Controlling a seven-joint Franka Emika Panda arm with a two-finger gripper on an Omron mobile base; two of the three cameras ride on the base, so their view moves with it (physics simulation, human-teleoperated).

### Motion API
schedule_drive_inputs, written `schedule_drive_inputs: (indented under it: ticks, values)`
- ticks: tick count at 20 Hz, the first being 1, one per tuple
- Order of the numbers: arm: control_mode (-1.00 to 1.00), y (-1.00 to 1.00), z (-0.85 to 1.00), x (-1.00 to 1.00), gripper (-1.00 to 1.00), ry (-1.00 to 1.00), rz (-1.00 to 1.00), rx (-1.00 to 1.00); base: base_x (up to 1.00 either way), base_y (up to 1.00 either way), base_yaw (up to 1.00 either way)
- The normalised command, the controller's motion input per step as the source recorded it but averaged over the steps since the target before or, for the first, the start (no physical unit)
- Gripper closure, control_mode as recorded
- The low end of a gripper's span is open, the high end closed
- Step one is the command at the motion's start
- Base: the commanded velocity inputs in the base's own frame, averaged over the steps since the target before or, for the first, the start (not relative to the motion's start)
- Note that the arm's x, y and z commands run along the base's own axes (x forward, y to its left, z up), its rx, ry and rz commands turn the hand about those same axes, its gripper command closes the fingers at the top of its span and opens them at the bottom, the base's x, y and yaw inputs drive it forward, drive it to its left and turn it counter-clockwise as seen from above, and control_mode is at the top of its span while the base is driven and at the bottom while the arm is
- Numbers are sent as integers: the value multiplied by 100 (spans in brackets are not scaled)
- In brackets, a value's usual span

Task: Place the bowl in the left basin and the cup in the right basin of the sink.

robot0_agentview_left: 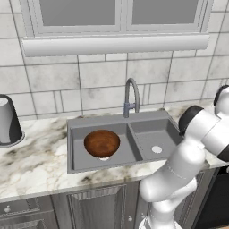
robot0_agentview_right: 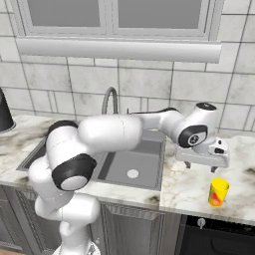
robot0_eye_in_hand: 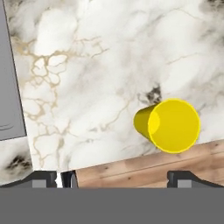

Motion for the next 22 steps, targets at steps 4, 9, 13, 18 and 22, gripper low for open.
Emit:
schedule_drive_inputs:
  ticks: [4,9,13,18,22]
  values:
    - [-100,-14,-13,0,-100,-3,0,0,0,0,0]
    - [-100,-5,-11,0,-100,0,0,0,0,0,0]
    - [-100,0,-13,0,-100,0,0,0,0,0,0]
    - [-100,-2,-15,0,-100,0,0,0,0,0,0]
    - [-100,-6,-18,0,-100,0,0,0,0,0,0]
